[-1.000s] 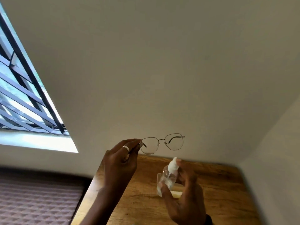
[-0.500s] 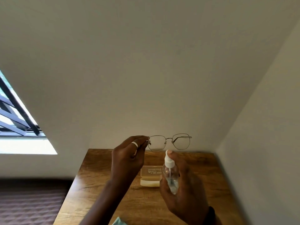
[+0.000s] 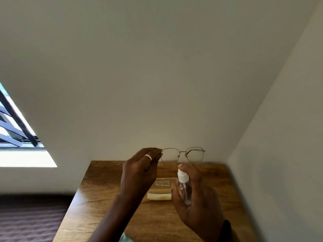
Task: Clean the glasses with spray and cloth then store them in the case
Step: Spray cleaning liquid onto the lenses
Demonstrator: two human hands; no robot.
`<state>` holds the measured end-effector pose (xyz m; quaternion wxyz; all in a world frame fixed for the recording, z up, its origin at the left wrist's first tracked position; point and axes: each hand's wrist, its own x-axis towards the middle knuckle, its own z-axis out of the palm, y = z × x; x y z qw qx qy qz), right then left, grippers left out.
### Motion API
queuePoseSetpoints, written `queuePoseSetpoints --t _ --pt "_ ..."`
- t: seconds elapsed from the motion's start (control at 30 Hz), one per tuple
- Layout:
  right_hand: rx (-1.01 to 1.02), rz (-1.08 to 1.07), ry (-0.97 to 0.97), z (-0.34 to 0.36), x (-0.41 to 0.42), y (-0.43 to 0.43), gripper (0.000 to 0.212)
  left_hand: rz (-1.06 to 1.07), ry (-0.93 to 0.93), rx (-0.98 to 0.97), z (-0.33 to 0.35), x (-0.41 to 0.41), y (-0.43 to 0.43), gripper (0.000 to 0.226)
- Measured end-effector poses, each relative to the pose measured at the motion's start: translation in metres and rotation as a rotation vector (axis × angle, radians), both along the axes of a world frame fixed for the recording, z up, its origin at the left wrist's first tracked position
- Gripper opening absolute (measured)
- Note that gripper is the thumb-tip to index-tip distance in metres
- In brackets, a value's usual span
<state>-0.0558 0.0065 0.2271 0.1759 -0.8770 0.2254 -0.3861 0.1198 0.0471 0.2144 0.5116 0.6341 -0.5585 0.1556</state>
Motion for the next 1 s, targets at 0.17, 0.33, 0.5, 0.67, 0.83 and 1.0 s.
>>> queuePoseSetpoints --t 0.17,0.33,0.5,0.67,0.83,1.0 --pt "0.035 0.016 -0.026 -0.001 -0.002 0.004 0.062 0.005 0.016 -0.018 0.001 -0.001 0.003 0.024" --pt "-0.022 0.092 0.01 0.004 -0.002 0.006 0.06 0.008 0.019 -0.032 -0.001 -0.001 0.005 0.018" --pt "-0.042 0.132 0.013 0.004 -0.001 0.006 0.056 0.008 0.017 -0.017 0.0 -0.001 0.007 0.02" --pt "0.021 0.131 -0.027 0.003 -0.002 0.008 0.049 0.021 0.032 -0.023 0.001 -0.003 0.009 0.019" --pt "0.029 0.177 -0.042 0.007 -0.002 0.01 0.051 0.024 0.03 -0.036 0.001 -0.004 0.011 0.018" --pt "0.002 0.325 0.022 0.008 -0.003 0.006 0.06 0.017 0.058 -0.046 0.001 -0.005 0.012 0.012"
